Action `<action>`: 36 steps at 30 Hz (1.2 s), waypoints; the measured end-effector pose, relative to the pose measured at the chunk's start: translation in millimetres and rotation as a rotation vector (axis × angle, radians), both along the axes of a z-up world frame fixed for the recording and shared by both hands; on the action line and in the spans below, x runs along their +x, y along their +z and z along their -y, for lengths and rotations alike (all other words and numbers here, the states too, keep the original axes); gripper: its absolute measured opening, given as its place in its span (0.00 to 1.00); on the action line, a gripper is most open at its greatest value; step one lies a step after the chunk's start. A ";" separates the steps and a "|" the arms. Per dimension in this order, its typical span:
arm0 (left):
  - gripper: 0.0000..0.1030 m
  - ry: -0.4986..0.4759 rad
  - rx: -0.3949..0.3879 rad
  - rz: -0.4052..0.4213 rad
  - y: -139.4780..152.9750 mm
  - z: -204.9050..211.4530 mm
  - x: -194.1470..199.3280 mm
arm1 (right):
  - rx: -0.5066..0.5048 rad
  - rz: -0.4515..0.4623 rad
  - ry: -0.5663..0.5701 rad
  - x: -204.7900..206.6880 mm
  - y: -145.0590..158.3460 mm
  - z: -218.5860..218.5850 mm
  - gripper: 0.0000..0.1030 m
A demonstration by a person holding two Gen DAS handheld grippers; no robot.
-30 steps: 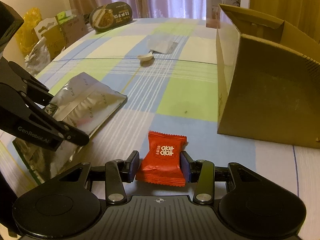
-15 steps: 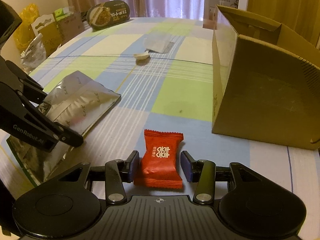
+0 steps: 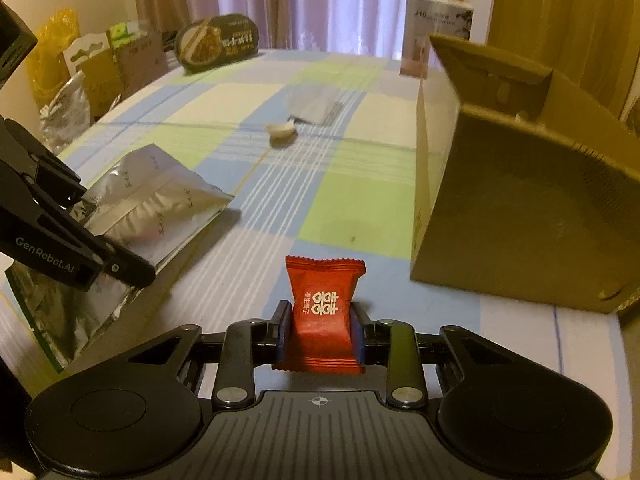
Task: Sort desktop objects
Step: 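Carry the foil bag in left tool and candy packet in right tool over the cardboard box, then open left tool to drop the foil bag while right tool releases the candy into the box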
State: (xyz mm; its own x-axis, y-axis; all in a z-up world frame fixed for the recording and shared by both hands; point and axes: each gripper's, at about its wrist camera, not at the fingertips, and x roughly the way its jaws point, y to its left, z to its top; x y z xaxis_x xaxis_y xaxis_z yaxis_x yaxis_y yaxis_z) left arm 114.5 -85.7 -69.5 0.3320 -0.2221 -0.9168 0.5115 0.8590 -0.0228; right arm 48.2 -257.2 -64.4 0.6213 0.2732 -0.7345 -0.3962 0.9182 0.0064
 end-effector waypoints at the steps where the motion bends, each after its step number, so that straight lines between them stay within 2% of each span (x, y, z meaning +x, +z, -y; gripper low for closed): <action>1: 0.36 -0.001 -0.003 0.009 4.7 0.7 0.3 | 0.005 0.011 -0.001 -0.4 4.7 0.0 0.26; 10: 0.36 -0.039 -0.050 0.128 65.4 22.3 10.6 | 0.062 0.144 -0.012 3.5 64.2 6.3 0.26; 19: 0.36 -0.121 -0.097 0.201 108.6 76.5 27.0 | 0.062 0.247 -0.071 24.4 119.0 43.1 0.26; 29: 0.36 -0.174 -0.175 0.216 139.6 138.5 53.6 | 0.076 0.245 -0.182 60.3 144.3 110.4 0.26; 36: 0.36 -0.142 -0.243 0.191 147.9 173.6 90.1 | 0.076 0.213 -0.212 91.4 145.8 143.7 0.26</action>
